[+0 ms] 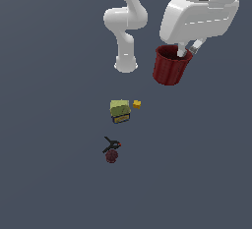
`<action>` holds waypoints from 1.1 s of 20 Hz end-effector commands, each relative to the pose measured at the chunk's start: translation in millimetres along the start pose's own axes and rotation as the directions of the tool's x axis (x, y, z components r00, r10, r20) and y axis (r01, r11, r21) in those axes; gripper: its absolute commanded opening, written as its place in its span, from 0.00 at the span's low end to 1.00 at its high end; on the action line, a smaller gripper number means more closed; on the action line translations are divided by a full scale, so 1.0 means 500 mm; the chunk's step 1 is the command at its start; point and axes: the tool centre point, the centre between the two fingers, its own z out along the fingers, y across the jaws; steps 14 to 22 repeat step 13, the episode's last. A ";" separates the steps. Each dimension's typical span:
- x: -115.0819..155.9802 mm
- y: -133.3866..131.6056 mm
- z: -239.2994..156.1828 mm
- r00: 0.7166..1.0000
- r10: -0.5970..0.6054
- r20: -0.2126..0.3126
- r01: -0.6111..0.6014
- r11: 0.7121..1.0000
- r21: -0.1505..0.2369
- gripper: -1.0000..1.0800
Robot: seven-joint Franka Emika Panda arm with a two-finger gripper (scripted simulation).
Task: Pick up a designated object from a clutter of objects.
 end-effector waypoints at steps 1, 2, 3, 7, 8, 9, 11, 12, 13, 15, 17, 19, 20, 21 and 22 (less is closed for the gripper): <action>-0.015 0.005 -0.040 1.000 0.001 -0.002 -0.001 1.000 0.000 0.00; -0.020 0.007 -0.053 1.000 0.001 -0.002 -0.001 1.000 0.000 0.00; -0.024 0.008 -0.064 1.000 0.001 -0.002 -0.001 1.000 0.000 0.00; -0.036 0.013 -0.097 1.000 0.001 -0.002 -0.001 1.000 -0.001 0.00; -0.038 0.013 -0.103 1.000 0.001 -0.002 -0.001 1.000 -0.001 0.00; -0.039 0.014 -0.107 1.000 0.001 -0.002 -0.001 1.000 -0.001 0.00; -0.040 0.015 -0.113 1.000 0.002 -0.002 -0.002 1.000 -0.001 0.00; -0.041 0.016 -0.114 1.000 0.002 -0.002 -0.002 1.000 -0.001 0.00; -0.041 0.016 -0.114 1.000 0.002 -0.002 -0.002 1.000 -0.001 0.00; -0.041 0.016 -0.114 1.000 0.002 -0.002 -0.002 1.000 -0.001 0.00; -0.041 0.016 -0.114 1.000 0.002 -0.002 -0.002 1.000 -0.001 0.00; -0.041 0.016 -0.114 1.000 0.002 -0.002 -0.002 1.000 -0.001 0.00; -0.041 0.016 -0.114 1.000 0.002 -0.002 -0.002 1.000 -0.001 0.00; -0.041 0.016 -0.114 1.000 0.002 -0.002 -0.002 1.000 -0.001 0.00; -0.041 0.016 -0.114 1.000 0.002 -0.002 -0.002 1.000 -0.001 0.00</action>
